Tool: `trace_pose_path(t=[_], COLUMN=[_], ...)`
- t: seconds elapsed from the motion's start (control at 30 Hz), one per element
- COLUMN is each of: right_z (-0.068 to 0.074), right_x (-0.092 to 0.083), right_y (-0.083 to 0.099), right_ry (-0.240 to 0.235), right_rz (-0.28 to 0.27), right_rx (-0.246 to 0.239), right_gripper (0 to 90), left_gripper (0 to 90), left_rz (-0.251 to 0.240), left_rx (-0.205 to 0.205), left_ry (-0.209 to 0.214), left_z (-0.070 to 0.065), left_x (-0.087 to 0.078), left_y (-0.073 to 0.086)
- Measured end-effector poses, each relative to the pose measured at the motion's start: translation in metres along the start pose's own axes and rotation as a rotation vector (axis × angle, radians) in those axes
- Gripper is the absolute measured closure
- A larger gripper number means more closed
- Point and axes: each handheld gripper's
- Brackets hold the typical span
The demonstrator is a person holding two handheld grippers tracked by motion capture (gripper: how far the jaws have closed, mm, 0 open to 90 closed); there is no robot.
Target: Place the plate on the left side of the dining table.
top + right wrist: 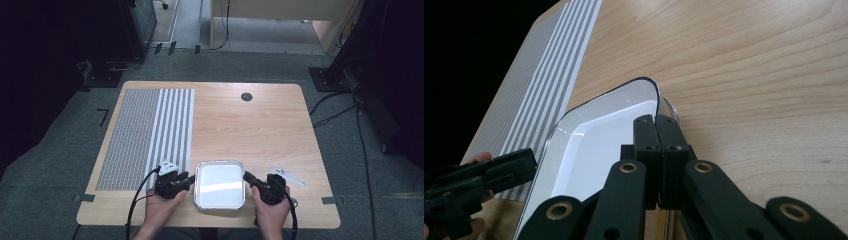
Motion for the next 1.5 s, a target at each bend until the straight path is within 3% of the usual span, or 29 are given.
trace_pose_path(t=[0.13, 0.33, 0.43, 0.57, 0.6, 0.63, 0.67, 0.83, 0.9, 0.93, 1.2, 1.3, 1.5], right_z=[-0.001, -0.006, -0.010, -0.017, -0.018, -0.018, -0.017, -0.010, -0.008, -0.005, 0.005, 0.009, 0.007], right_x=[-0.004, -0.011, -0.013, -0.021, -0.022, -0.022, -0.018, 0.000, 0.003, 0.009, 0.030, 0.035, 0.033], right_y=[-0.001, -0.002, -0.004, -0.021, -0.033, -0.033, -0.037, -0.038, -0.038, -0.039, -0.040, -0.034, -0.028], right_ry=[0.016, 0.047, 0.042, 0.047, 0.050, 0.050, 0.076, 0.100, 0.108, 0.128, 0.152, 0.195, 0.182], right_rz=[-0.017, -0.031, -0.049, -0.094, -0.078, -0.078, -0.052, 0.026, 0.041, 0.065, 0.143, 0.158, 0.123], right_rx=[-0.004, -0.005, -0.004, -0.029, -0.068, -0.068, -0.117, -0.198, -0.210, -0.249, -0.330, -0.378, -0.318], right_gripper=[90.0, 89.9, 87.4, 85.5, 83.4, 83.4, 83.0, 81.6, 81.5, 80.7, 79.0, 83.2, 86.9], left_gripper=[60.8, 46.4, 45.6, 47.9, 48.2, 48.4, 48.5, 48.9, 49.3, 50.4, 51.5, 51.9, 51.8], left_rz=[-0.011, -0.014, -0.016, -0.024, -0.027, -0.027, -0.029, -0.021, -0.018, -0.014, 0.000, 0.011, 0.017], left_rx=[0.000, -0.015, -0.027, -0.027, -0.023, -0.023, -0.020, -0.009, -0.005, -0.009, -0.015, -0.009, 0.002], left_ry=[0.013, 0.069, 0.083, 0.092, 0.097, 0.097, 0.103, 0.120, 0.122, 0.124, 0.111, 0.110, 0.109], left_z=[0.000, -0.002, -0.003, -0.004, -0.006, -0.006, -0.008, -0.016, -0.017, -0.018, -0.019, -0.022, -0.026], left_x=[-0.002, -0.004, -0.008, -0.012, -0.015, -0.015, -0.015, -0.014, -0.014, -0.014, -0.012, -0.009, -0.008], left_y=[0.000, -0.001, -0.002, -0.002, -0.001, -0.001, 0.000, 0.004, 0.004, 0.005, 0.006, 0.007, 0.010])
Point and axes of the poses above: each handheld gripper's, and its own axes: x roughly forward along the jaws, y roughly out of its underside, z roughly to its left, and after that the axes turned 11 degrees about -x, right-handed
